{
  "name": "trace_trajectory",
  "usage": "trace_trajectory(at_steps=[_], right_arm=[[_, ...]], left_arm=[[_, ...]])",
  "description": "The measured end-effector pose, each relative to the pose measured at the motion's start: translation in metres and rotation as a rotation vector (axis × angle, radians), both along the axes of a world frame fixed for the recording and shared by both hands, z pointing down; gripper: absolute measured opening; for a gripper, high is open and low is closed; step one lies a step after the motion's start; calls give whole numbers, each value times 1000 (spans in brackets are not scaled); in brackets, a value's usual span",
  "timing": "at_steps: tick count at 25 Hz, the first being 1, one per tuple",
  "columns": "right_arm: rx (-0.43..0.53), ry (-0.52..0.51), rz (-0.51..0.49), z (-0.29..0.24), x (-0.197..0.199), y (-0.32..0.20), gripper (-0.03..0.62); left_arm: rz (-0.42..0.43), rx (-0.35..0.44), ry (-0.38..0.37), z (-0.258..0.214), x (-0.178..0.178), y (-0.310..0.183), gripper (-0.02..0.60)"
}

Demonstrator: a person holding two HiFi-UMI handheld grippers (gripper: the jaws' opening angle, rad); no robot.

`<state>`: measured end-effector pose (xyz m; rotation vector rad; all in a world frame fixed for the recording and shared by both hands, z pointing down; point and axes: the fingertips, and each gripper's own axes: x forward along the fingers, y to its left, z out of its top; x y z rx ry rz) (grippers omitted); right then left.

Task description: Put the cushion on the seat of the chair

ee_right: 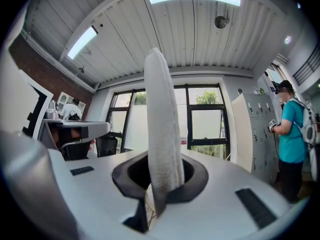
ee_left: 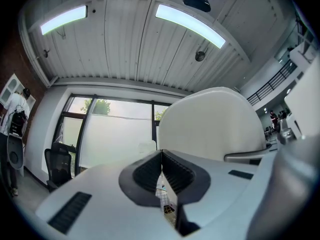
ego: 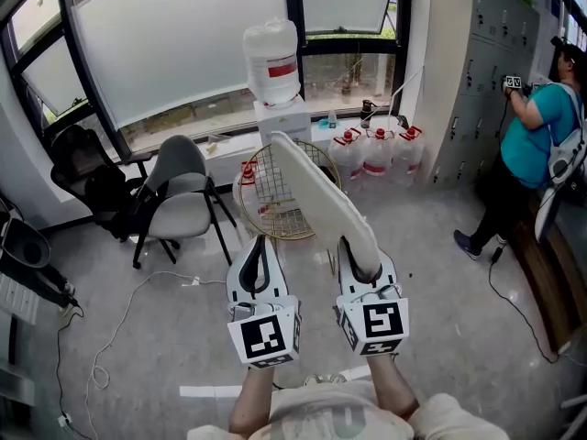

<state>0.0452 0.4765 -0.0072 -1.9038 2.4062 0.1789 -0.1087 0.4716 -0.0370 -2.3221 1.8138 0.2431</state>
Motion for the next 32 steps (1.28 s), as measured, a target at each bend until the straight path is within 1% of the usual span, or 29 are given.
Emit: trace_trajectory(at_steps=[5, 8, 13, 18, 24, 27, 32], right_arm=[[-27, -12, 18, 11, -13, -14, 43], [-49, -14, 14, 22, -18, -21, 44], [-95, -55, 16, 36, -12, -43, 44], [-97, -58, 26, 41, -4, -78, 44], [-80, -67, -4, 53, 1, -143, 44], [-71, -61, -26, 55, 3, -185, 44], [-61, -32, -64, 50, 12, -268, 44]], left_arm=[[-7, 6, 15, 3, -20, -13, 14], [-14, -17, 31, 16, -28, -31, 14], [-10, -39, 14, 29, -25, -57, 14], [-13, -45, 2, 38, -18, -86, 14], [-38, -17, -17, 45, -12, -137, 14], [-55, -14, -24, 48, -7, -177, 14], [-94, -6, -16, 40, 4, -257, 14]])
